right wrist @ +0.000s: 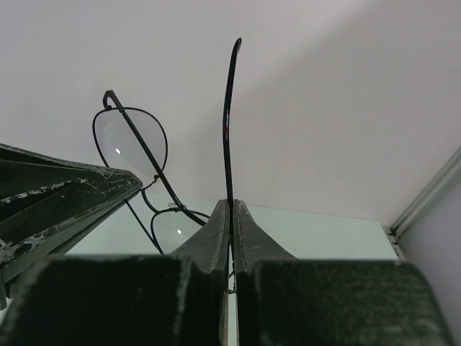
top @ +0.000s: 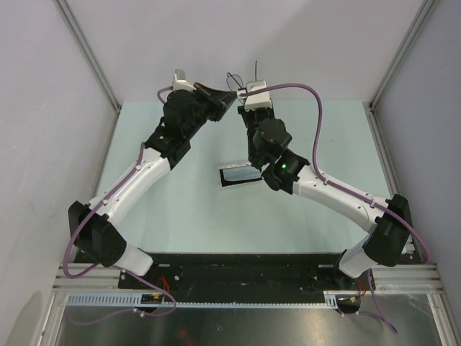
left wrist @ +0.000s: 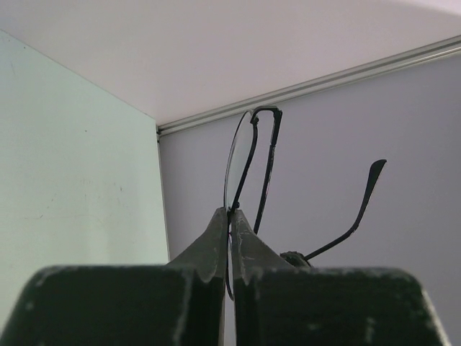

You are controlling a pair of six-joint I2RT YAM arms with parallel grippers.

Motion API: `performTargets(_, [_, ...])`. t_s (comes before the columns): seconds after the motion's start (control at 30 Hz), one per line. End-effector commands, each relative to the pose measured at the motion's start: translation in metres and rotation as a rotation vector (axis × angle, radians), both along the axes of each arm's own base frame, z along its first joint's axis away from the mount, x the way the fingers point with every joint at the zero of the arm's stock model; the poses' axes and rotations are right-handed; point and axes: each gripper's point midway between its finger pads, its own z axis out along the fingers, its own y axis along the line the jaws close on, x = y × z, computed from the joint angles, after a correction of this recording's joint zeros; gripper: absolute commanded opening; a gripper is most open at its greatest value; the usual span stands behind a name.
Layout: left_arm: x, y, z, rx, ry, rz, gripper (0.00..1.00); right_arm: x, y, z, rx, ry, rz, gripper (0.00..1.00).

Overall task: Organize the sunglasses
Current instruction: Fold the left temple of the sunglasses with the sunglasses, then adjust the sunglasses.

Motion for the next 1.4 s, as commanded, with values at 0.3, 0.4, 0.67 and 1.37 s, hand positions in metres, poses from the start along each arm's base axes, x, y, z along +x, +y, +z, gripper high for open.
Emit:
performTargets(0.3, [-0.016, -0.011, 0.033, -0.008, -0.101, -0.071, 0.0, -0.013, 0.007, 0.031, 0.12, -0.08, 0.071, 0.05])
performTargets(0.4, [-0.014, -0.005, 0.028, 0.026, -0.109, -0.043, 0.01, -0.016, 0.006, 0.032, 0.117, -0.073, 0.087, 0.18])
performTargets(0.67, [-0.006, 0.008, 0.017, 0.051, -0.085, 0.005, 0.01, -0.026, 0.013, 0.035, 0.127, -0.028, 0.226, 0.65])
performTargets(1.37, [0.001, 0.03, 0.022, 0.221, -0.224, -0.127, 0.0, -0.068, -0.012, 0.054, 0.225, 0.199, 0.947, 0.74])
